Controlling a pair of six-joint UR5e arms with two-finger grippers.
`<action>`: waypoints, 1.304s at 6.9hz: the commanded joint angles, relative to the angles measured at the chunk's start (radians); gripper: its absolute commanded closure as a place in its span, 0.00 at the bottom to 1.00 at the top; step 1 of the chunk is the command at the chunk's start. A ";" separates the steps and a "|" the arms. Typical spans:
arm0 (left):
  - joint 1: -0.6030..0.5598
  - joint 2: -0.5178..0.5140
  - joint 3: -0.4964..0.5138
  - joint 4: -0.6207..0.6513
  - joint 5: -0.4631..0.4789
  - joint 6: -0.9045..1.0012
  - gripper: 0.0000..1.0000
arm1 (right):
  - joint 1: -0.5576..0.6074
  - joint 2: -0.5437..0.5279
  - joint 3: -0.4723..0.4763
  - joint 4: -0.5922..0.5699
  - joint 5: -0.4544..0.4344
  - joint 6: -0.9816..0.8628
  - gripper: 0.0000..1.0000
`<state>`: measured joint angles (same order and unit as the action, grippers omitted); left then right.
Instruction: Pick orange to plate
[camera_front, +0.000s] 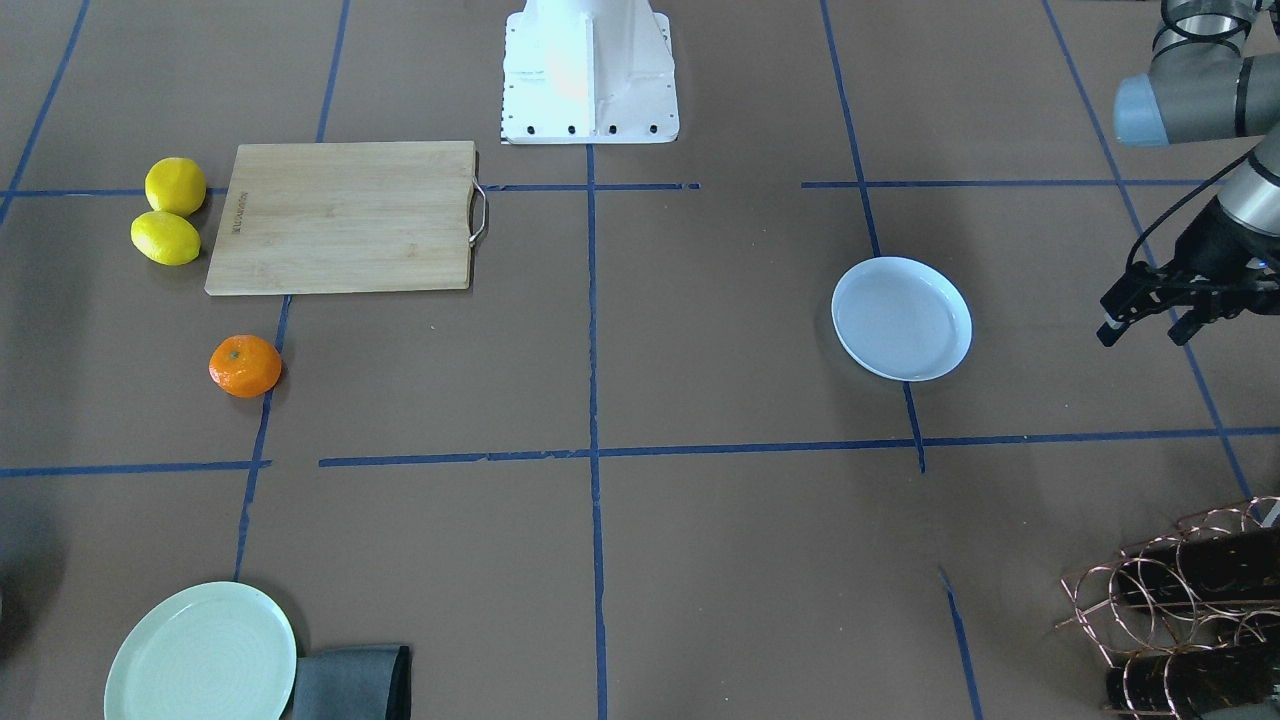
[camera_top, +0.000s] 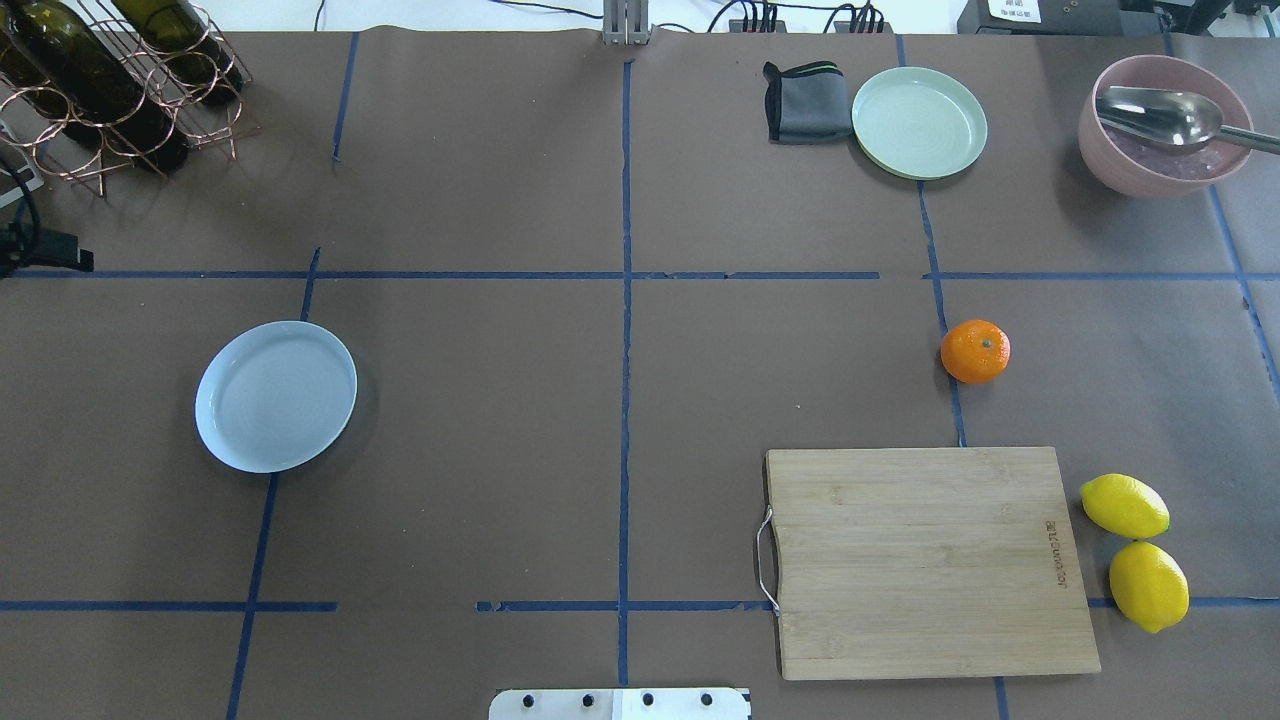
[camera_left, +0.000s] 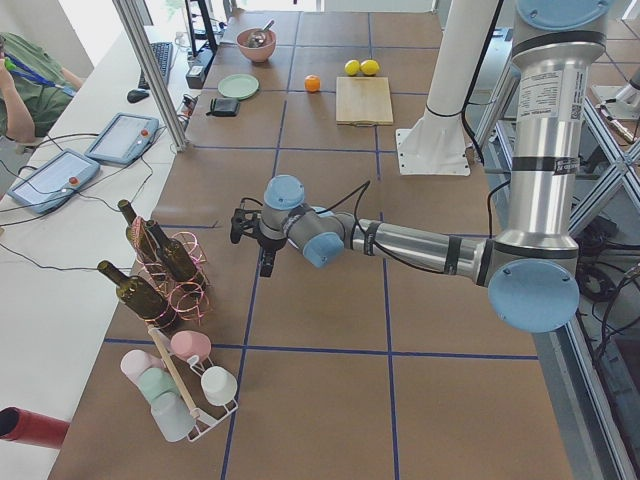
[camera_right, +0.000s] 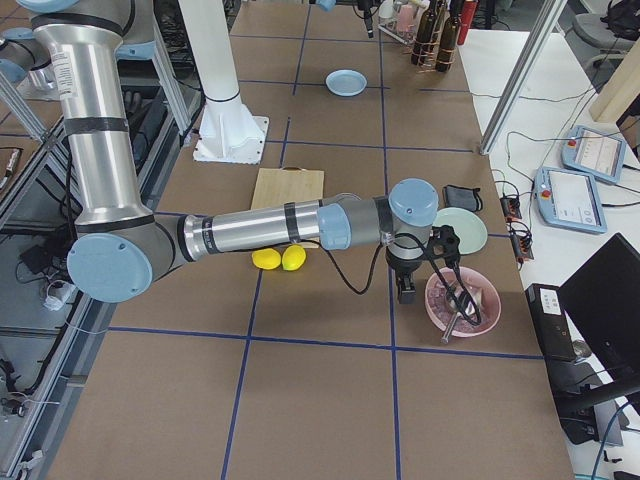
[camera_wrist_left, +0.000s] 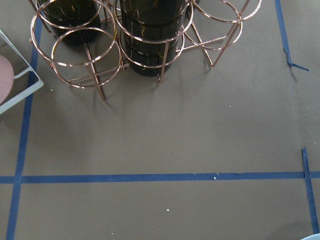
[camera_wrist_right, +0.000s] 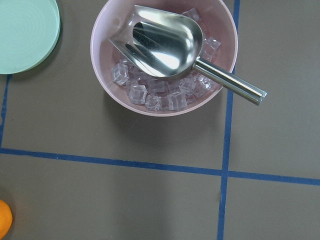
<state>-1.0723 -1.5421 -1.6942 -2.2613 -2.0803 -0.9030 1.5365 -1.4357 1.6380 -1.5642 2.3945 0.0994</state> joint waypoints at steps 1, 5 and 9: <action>0.174 0.014 -0.001 -0.067 0.152 -0.193 0.00 | -0.002 0.004 0.008 0.000 0.000 0.017 0.00; 0.316 0.014 -0.004 -0.080 0.184 -0.283 0.00 | -0.004 0.003 0.025 0.000 0.000 0.040 0.00; 0.345 0.013 -0.004 -0.078 0.178 -0.278 0.09 | -0.002 0.003 0.032 0.000 0.002 0.042 0.00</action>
<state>-0.7379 -1.5282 -1.6991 -2.3398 -1.9015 -1.1814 1.5339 -1.4327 1.6681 -1.5647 2.3960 0.1406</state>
